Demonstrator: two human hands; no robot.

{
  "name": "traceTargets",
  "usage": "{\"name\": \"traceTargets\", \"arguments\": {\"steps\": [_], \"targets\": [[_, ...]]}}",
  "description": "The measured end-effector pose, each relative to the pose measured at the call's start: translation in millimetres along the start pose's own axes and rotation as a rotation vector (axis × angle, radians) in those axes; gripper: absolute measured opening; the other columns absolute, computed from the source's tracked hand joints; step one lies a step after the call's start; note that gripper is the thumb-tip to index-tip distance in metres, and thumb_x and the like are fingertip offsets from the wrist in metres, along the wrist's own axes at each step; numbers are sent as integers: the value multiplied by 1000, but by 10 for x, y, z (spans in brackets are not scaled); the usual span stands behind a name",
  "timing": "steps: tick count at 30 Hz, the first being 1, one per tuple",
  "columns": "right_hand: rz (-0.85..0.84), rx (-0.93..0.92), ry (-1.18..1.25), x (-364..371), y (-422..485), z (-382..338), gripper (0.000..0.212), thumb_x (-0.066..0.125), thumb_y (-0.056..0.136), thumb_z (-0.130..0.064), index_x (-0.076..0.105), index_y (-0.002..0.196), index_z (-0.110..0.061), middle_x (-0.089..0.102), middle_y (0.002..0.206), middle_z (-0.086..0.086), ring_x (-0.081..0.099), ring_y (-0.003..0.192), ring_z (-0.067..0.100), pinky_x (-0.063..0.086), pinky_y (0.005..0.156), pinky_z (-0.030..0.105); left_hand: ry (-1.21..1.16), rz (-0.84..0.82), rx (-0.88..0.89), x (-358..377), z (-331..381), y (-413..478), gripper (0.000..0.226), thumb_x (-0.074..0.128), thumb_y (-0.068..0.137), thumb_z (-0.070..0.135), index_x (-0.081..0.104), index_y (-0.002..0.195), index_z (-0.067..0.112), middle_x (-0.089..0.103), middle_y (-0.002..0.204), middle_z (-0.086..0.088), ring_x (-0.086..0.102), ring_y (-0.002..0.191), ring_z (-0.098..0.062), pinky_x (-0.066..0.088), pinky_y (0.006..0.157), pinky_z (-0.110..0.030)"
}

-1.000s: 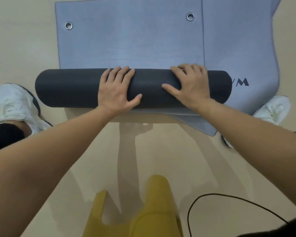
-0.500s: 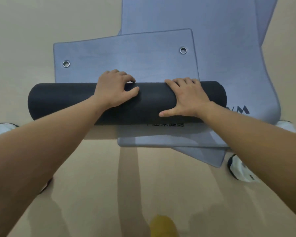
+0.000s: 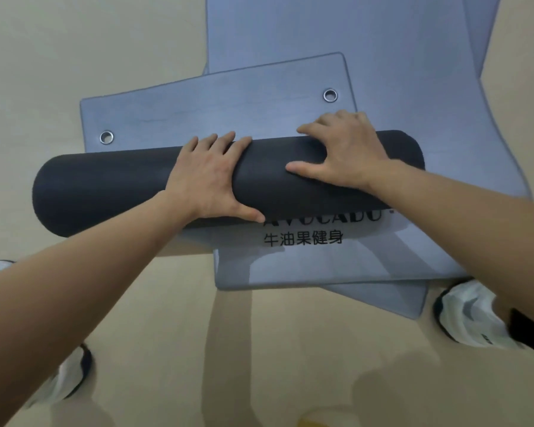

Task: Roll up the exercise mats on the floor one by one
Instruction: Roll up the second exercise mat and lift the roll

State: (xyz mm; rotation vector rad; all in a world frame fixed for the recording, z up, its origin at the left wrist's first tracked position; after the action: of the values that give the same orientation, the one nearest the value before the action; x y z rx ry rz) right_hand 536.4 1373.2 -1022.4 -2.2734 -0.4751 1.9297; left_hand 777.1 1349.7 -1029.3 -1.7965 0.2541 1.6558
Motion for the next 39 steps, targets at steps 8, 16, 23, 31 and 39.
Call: {"name": "traceTargets", "arguments": {"steps": [8,16,23,31,39], "targets": [[-245,-122,-136,-42,116,-91,142,55,48,-104,16,160,-24,46,147,14,48,130,36,39,110,52,-117,-157,-26,-209,-128,339,140,51,38,110,30,154,35,62,133,0,61,114,-31,51,94,-46],[-126,-119,-98,10,-296,-213,112,67,58,-91,40,148,-29,60,118,5,55,109,29,45,80,41,-90,-69,-17,-197,93,-16,124,54,41,106,42,142,35,67,114,4,63,98,-26,50,77,-39],[-311,-123,-57,286,-1247,-396,109,65,63,-91,36,149,-31,59,119,0,56,109,25,37,76,37,-138,-207,41,90,610,-793,117,52,44,105,43,137,34,65,107,5,63,93,-24,51,78,-39],[-527,-277,-25,474,-1700,-579,102,70,60,-89,45,141,-31,61,110,-3,61,101,24,40,71,36,-232,-405,0,469,1000,-1484,118,52,41,108,49,132,33,70,98,5,65,83,-24,55,79,-40],[-720,-218,119,669,-1614,-586,102,76,52,-88,50,138,-37,66,124,-6,63,112,24,51,88,41,-350,-230,-103,656,1196,-1988,104,49,76,87,34,158,25,53,151,-2,54,131,-27,43,108,-43]]}}
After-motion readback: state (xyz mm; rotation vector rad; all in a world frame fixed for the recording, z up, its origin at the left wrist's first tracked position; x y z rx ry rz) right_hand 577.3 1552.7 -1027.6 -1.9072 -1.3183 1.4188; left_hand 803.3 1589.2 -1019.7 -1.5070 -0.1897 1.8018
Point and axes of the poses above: each hand's wrist, its own y-axis towards the middle knuckle, its own x-axis out of the palm, z = x × y, the point moved 3 cm from there along y, towards the middle knuckle
